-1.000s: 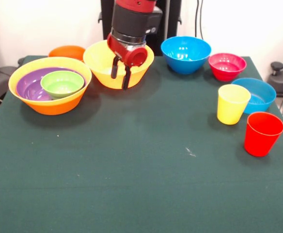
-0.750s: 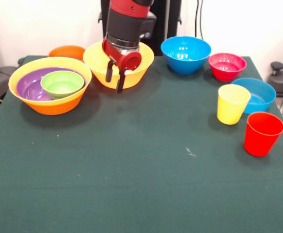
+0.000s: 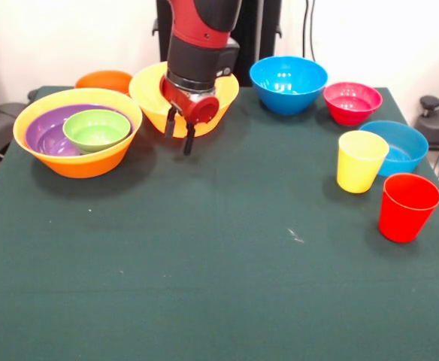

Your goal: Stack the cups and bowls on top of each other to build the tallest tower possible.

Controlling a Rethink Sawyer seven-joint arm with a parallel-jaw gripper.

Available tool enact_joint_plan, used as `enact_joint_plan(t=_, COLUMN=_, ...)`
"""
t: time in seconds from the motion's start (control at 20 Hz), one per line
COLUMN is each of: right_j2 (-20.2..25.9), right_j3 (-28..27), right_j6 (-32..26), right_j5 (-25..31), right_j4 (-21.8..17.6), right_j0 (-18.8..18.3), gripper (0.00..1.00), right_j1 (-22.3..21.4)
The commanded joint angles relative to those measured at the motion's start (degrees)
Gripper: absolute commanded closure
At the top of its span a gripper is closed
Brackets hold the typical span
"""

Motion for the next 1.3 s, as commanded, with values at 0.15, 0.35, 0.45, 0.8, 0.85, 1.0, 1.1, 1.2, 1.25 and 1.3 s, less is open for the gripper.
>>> enact_joint_plan(t=0.15, right_j2=7.8, right_j3=-3.6, right_j6=6.4, right_j5=-1.8, right_j4=-3.5, right_j0=-1.5, gripper=0.0, right_j1=1.3)
enact_joint_plan(t=0.35, right_j2=7.6, right_j3=-2.4, right_j6=5.8, right_j5=-0.1, right_j4=-4.2, right_j0=-0.9, gripper=0.0, right_j1=-1.4)
enact_joint_plan(t=0.45, right_j2=7.5, right_j3=-2.1, right_j6=5.6, right_j5=0.3, right_j4=-4.9, right_j0=-0.7, gripper=0.0, right_j1=-2.3)
enact_joint_plan(t=0.8, right_j2=6.2, right_j3=1.3, right_j6=5.8, right_j5=5.5, right_j4=-4.7, right_j0=0.0, gripper=0.0, right_j1=-9.1)
enact_joint_plan(t=0.85, right_j2=6.0, right_j3=1.9, right_j6=5.8, right_j5=6.6, right_j4=-4.5, right_j0=0.1, gripper=0.0, right_j1=-10.4)
enact_joint_plan(t=1.0, right_j2=6.6, right_j3=3.0, right_j6=5.5, right_j5=8.9, right_j4=-4.6, right_j0=-0.5, gripper=0.0, right_j1=-13.1)
enact_joint_plan(t=1.1, right_j2=6.9, right_j3=3.3, right_j6=5.4, right_j5=9.4, right_j4=-4.7, right_j0=-0.8, gripper=0.0, right_j1=-13.9)
enact_joint_plan(t=1.2, right_j2=7.2, right_j3=3.7, right_j6=5.4, right_j5=9.8, right_j4=-4.7, right_j0=-1.0, gripper=0.0, right_j1=-14.6)
enact_joint_plan(t=1.25, right_j2=7.1, right_j3=3.8, right_j6=5.5, right_j5=10.2, right_j4=-4.6, right_j0=-0.9, gripper=0.0, right_j1=-14.9)
enact_joint_plan(t=1.3, right_j2=7.1, right_j3=4.1, right_j6=5.4, right_j5=10.8, right_j4=-4.5, right_j0=-0.9, gripper=0.0, right_j1=-15.6)
